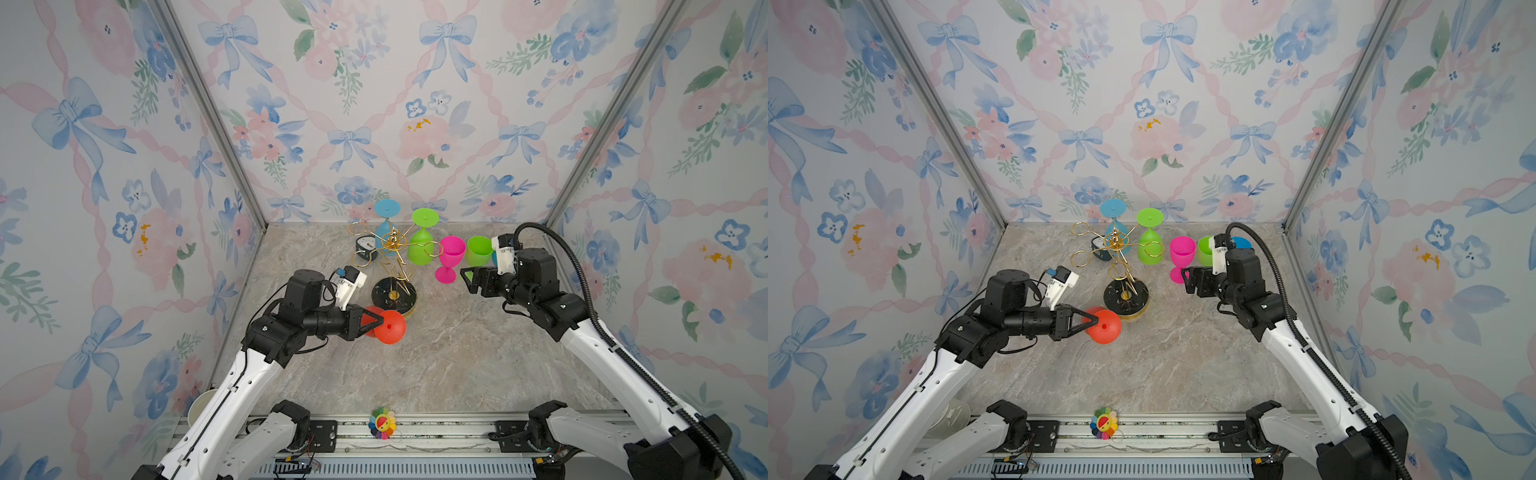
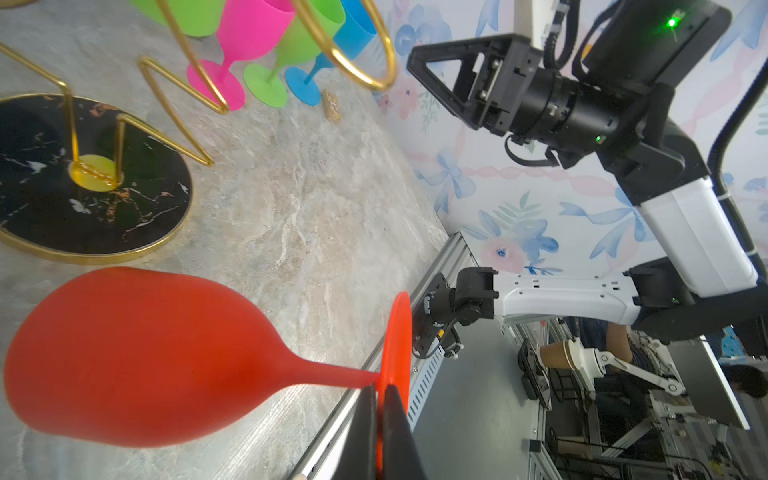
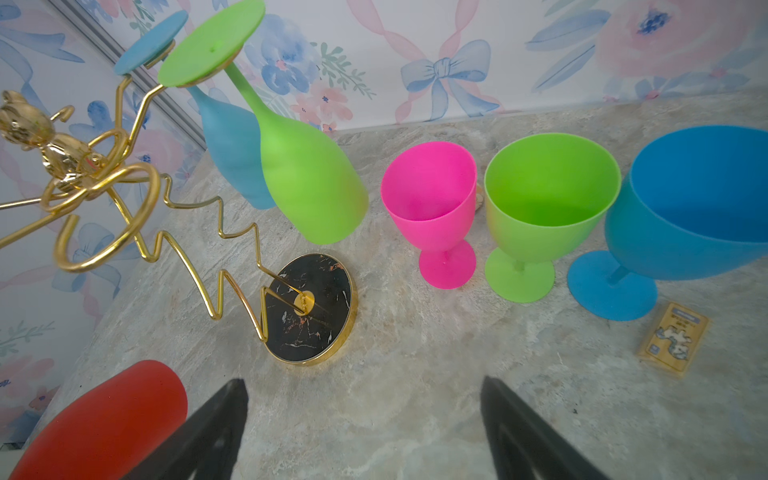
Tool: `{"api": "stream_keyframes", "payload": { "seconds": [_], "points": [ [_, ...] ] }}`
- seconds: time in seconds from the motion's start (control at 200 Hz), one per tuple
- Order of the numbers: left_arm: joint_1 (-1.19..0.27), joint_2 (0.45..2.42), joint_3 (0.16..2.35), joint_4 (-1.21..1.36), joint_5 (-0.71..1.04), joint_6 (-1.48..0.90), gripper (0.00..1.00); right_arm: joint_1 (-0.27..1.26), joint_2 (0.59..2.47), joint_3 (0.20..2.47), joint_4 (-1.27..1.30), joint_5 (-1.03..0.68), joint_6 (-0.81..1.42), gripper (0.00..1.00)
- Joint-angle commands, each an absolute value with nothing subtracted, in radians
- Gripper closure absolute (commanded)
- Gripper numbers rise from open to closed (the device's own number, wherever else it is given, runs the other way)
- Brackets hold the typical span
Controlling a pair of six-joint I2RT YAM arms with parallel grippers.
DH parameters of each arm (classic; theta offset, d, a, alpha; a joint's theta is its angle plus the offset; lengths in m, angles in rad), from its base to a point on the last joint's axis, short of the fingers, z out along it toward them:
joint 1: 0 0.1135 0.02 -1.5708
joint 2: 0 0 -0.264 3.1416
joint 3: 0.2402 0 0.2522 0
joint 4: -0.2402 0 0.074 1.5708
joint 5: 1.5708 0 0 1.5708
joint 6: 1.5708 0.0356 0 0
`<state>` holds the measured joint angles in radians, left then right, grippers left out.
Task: Take the wine glass off the wine glass rack
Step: 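Swing the red glass toward the right gripper while the right gripper reaches to meet it, then close the right gripper on the red glass bowl while the left holds the base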
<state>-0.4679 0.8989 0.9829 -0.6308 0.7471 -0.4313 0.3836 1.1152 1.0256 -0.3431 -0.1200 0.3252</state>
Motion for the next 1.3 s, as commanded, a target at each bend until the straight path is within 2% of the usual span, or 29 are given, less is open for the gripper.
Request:
{"api": "stream_keyframes", "payload": {
  "seconds": [0.0,0.23,0.445,0.65,0.895,1.16,1.295],
  "points": [
    [-0.580,0.910,1.035,-0.629,0.701,-0.396,1.00,0.393,1.133,1.066,-0.393,-0.120,0.344,0.11],
    [-0.890,1.030,1.134,-0.624,0.507,-0.343,1.00,0.391,1.155,1.095,-0.490,-0.092,0.372,0.11],
    [-0.983,1.125,1.235,-0.537,0.470,-0.251,1.00,0.351,1.159,1.113,-0.608,-0.173,0.404,0.12],
    [-1.070,1.245,1.337,-0.465,0.481,-0.108,1.00,0.232,1.146,1.109,-0.728,-0.278,0.444,0.13],
    [-1.252,1.314,1.314,-0.462,0.137,0.177,1.00,0.076,1.097,1.096,-0.757,-0.441,0.470,0.13],
    [-1.294,1.332,1.235,-0.394,-0.103,0.285,1.00,0.066,1.153,1.139,-0.785,-0.529,0.460,0.14],
    [-1.351,1.323,1.167,-0.335,-0.281,0.379,1.00,0.066,1.178,1.166,-0.791,-0.548,0.458,0.15]
  ]
}}
